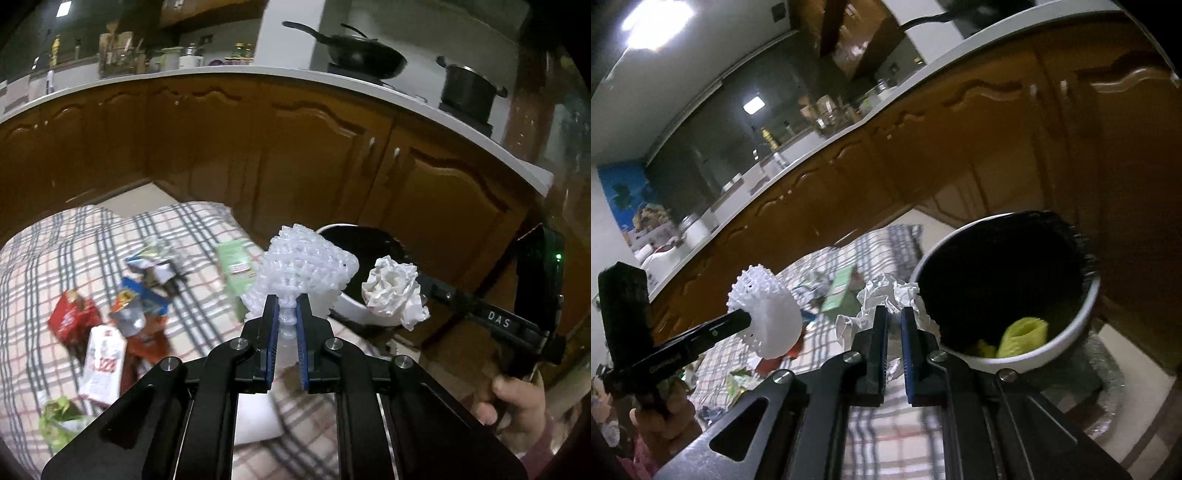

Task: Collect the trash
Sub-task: 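Move both tools over the bin and release the foam mesh and tissue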

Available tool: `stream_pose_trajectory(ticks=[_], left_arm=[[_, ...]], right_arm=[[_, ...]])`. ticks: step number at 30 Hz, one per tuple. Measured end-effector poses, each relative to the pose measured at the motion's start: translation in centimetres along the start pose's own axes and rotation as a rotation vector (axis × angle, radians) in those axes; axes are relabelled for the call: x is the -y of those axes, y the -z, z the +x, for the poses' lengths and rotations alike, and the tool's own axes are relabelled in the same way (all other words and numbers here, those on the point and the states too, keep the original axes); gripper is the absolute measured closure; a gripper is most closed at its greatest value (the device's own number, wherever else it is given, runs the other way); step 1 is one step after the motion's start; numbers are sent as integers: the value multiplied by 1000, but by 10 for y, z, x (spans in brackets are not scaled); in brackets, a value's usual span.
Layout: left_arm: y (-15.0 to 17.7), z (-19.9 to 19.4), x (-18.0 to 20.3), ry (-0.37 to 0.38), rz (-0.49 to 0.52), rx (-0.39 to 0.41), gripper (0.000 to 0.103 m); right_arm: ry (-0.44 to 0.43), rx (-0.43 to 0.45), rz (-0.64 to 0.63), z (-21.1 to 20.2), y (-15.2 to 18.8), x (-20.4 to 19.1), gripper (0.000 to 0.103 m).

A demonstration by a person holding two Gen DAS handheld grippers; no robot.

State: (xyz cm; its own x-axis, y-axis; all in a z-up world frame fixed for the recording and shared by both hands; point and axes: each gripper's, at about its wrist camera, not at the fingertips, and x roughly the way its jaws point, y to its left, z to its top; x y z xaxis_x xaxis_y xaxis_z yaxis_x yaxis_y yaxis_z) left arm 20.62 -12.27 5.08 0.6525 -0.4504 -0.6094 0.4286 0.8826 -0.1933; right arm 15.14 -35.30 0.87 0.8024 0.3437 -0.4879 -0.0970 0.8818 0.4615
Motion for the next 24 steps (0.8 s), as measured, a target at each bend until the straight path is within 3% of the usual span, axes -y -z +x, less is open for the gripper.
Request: stream_pose_trajectory(ticks=[17,24], left_arm=[[-33,74,59,85,62,-90,95],[-47,109,76,71,88,-132,95]], right_arm=[[145,50,22,-9,-30,54,96],[196,26,2,3,-36,65,96]])
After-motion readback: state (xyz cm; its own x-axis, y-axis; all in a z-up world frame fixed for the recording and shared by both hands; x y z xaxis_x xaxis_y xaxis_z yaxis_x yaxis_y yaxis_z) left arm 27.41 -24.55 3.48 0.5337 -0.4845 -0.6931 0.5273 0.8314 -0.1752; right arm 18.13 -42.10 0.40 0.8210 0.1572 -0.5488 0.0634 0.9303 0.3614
